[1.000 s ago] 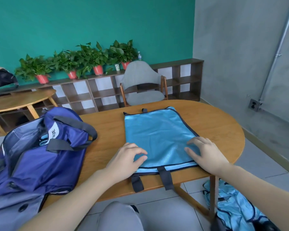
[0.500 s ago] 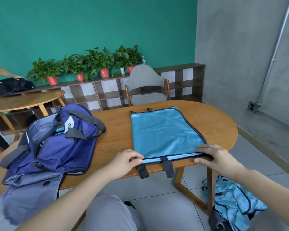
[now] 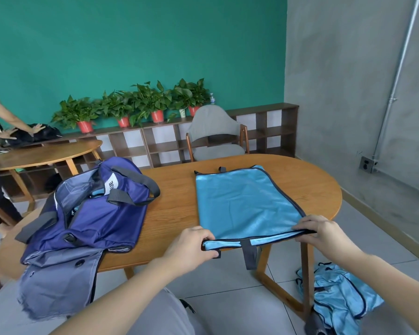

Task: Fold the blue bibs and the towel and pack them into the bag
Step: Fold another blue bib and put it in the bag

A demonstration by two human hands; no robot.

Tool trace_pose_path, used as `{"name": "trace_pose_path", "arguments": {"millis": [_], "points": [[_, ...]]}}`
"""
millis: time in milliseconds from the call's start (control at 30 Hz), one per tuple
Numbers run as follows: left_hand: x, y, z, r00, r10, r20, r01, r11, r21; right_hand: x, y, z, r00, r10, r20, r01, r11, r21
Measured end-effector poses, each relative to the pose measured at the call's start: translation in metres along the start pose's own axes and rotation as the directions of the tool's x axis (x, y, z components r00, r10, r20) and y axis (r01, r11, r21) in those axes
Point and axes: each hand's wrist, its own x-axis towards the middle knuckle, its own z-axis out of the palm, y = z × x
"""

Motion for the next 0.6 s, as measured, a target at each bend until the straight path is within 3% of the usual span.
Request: {"name": "trace_pose_path", "arguments": {"millis": [167,367,600], "points": [[0.000,0.001,-0.003,0.999,0.034,0.007,-0.034,0.999,-0.012,-0.002,-0.005,-0.008,0.999,0.041,0.016,-0.042,0.998,0.055],[-0.002,0.009,-0.023,0.998,-0.020,-0.064,0.010,0.989,-0.144,-0.002,-0.027,-0.028,0.993,0.010,0.115,-0.004,0.999,-0.051],[0.006,0.024,-0.067,0.987,-0.100,-0.126,0.028,0.878,-0.478,0.012,-0.056,-0.064,0.995,0.083,0.064,-0.099,0.945,0.312]]}}
